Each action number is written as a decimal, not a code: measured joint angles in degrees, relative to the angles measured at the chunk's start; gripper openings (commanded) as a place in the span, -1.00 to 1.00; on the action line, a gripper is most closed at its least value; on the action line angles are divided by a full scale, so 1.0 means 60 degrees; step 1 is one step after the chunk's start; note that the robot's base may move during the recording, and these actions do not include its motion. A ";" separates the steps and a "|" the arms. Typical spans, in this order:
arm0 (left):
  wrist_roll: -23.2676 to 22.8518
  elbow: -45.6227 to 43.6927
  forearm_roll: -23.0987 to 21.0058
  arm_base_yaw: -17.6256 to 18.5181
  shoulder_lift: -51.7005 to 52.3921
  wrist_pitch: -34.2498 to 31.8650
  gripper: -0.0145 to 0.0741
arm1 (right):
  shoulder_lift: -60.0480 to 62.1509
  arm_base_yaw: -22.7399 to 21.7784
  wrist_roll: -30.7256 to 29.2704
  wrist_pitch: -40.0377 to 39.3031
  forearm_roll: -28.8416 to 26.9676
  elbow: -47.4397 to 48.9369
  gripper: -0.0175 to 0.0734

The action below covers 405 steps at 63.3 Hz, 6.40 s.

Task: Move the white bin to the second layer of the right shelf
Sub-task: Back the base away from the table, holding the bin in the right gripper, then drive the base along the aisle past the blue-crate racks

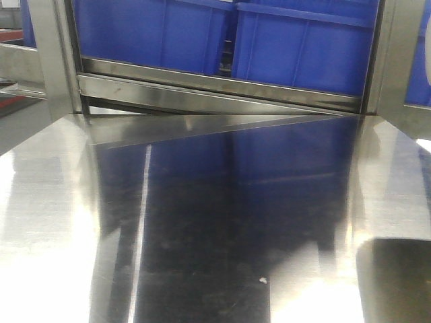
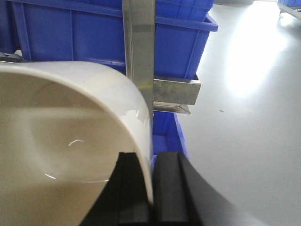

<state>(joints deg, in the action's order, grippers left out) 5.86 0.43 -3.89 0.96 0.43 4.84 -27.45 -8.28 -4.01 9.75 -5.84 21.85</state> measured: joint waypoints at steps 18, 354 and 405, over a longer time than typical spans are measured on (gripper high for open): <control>0.0000 0.0000 0.0000 0.0000 0.0000 0.0000 -0.48 | 0.0015 -0.0015 0.0000 0.3135 -0.0373 0.0491 -0.49; 0.0000 0.0000 0.0000 0.0000 0.0000 0.0000 -0.48 | 0.0257 -0.0015 0.0000 0.6774 -0.1109 0.2067 -0.49; 0.0000 0.0000 0.0000 0.0000 0.0000 0.0000 -0.48 | 0.0264 -0.0015 0.0000 0.6795 -0.1109 0.2067 -0.49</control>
<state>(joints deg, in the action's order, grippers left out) 5.86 0.43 -3.89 0.96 0.43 4.84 -25.86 -8.37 -4.01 50.53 -12.50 34.25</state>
